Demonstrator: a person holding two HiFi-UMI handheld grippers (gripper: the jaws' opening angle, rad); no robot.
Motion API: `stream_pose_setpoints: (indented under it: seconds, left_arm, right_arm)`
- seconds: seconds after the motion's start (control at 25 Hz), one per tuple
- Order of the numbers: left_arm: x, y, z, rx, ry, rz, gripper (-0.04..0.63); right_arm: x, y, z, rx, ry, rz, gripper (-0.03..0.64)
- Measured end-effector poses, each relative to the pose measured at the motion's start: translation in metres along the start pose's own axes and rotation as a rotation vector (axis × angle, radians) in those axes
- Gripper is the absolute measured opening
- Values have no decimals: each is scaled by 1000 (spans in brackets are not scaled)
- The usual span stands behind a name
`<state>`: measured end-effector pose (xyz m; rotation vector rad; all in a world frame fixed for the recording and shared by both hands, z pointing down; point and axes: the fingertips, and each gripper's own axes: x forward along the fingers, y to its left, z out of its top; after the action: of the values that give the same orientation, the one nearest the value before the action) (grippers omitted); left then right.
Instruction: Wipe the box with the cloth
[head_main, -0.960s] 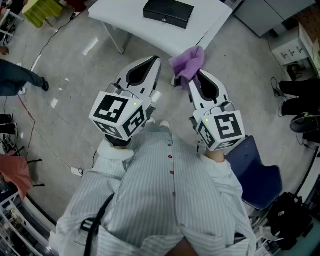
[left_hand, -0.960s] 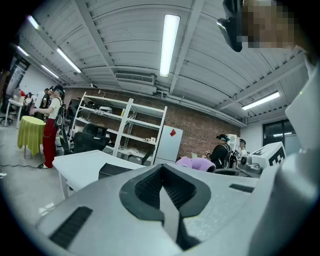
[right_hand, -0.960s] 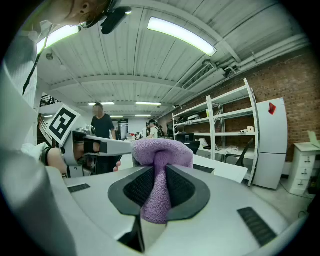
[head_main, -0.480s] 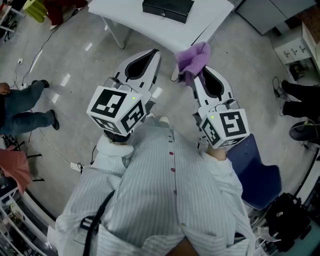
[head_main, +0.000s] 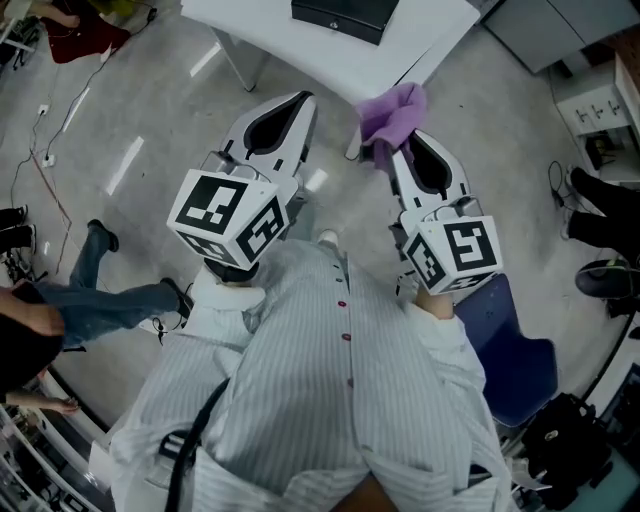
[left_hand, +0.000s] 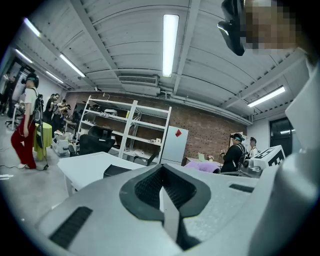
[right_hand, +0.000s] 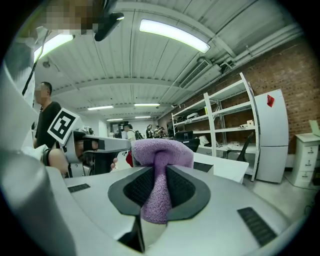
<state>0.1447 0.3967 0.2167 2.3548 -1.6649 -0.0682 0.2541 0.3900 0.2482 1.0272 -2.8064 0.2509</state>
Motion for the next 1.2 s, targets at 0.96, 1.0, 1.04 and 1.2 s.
stream_pose_setpoints:
  seconds: [0.96,1.0,1.04,1.2]
  left_arm:
    - [156,232,58,-11,53,-89,6]
    - [161,241,59,-11,56,-94,6]
    - [166,249,61,-10,59,-98,6]
    - [179,275,65,-3,78,-127,6]
  right_arm:
    - [256,-72,45,6,57,-135,72]
    - [264,-75,46,5,59,-144,72]
    - [272,-77,47,6,61,-153,72]
    - [296,-81,49,9,71,-192,72]
